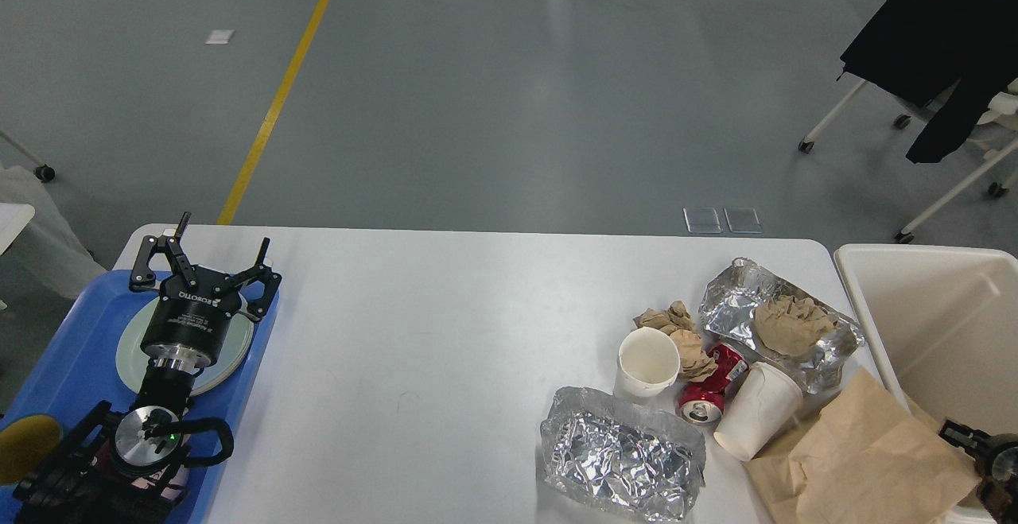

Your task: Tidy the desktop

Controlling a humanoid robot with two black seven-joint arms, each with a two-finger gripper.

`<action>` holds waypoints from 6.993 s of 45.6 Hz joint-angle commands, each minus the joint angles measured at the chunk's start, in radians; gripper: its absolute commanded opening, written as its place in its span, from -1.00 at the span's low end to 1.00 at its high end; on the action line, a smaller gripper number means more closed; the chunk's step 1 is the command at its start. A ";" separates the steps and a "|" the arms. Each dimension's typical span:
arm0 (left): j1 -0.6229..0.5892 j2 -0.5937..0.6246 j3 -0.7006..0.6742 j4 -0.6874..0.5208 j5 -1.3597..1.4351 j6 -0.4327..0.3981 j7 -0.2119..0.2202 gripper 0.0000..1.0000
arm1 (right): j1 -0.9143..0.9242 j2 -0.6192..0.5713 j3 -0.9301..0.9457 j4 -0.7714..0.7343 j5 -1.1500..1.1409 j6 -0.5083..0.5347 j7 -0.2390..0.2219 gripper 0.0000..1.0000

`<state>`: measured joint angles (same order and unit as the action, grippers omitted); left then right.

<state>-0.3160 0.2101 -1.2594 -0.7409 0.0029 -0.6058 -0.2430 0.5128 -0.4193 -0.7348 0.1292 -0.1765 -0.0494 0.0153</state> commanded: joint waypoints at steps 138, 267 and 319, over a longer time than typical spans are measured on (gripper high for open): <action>0.000 0.000 0.000 0.000 0.000 0.000 0.001 0.93 | 0.751 0.040 -0.393 1.014 0.261 0.160 -0.058 0.99; 0.000 0.000 0.000 0.000 0.000 0.000 0.001 0.93 | 1.581 -0.148 -0.950 1.164 0.315 0.536 -0.092 -1.00; 0.000 0.000 0.000 0.000 0.000 0.000 0.001 0.93 | 0.173 0.094 -0.353 -0.106 0.301 0.128 -0.092 -1.00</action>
<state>-0.3160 0.2101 -1.2594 -0.7409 0.0031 -0.6060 -0.2425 0.7305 -0.3317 -1.1079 0.0232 0.1227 0.1090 -0.0767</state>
